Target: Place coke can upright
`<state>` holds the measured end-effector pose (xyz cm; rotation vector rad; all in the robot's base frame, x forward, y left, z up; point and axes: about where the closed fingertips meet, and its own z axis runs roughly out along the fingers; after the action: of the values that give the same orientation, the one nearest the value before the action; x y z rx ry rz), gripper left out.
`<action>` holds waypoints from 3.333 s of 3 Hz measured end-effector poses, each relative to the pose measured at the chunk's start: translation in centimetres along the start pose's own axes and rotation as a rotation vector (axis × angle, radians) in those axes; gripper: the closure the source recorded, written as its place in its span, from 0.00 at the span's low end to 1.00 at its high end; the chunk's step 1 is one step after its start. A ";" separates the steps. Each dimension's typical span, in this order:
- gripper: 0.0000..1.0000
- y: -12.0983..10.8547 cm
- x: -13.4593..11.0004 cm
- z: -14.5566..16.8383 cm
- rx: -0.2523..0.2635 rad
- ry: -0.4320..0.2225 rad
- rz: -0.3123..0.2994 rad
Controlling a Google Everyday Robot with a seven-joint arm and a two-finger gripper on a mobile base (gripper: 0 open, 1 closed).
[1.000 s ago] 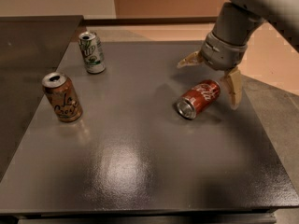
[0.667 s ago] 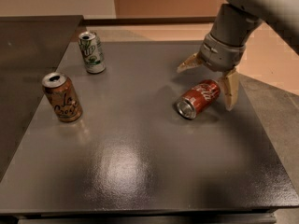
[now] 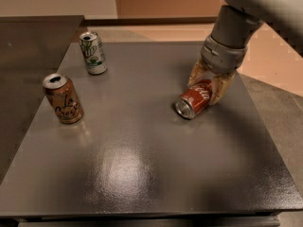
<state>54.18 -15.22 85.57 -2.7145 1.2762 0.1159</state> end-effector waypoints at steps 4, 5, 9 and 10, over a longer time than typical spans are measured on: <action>1.00 -6.4 -3.2 -8.5 0.374 0.242 -0.222; 1.00 -6.4 -3.2 -8.5 0.374 0.242 -0.222; 1.00 -7.3 -4.0 -11.0 0.418 0.619 -0.627; 1.00 -7.8 -3.8 -11.4 0.480 0.673 -0.757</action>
Offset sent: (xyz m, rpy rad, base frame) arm 0.0446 0.0649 0.1239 0.1049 -0.5951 0.1694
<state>57.88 -9.26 97.99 -2.6330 0.1915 -1.0865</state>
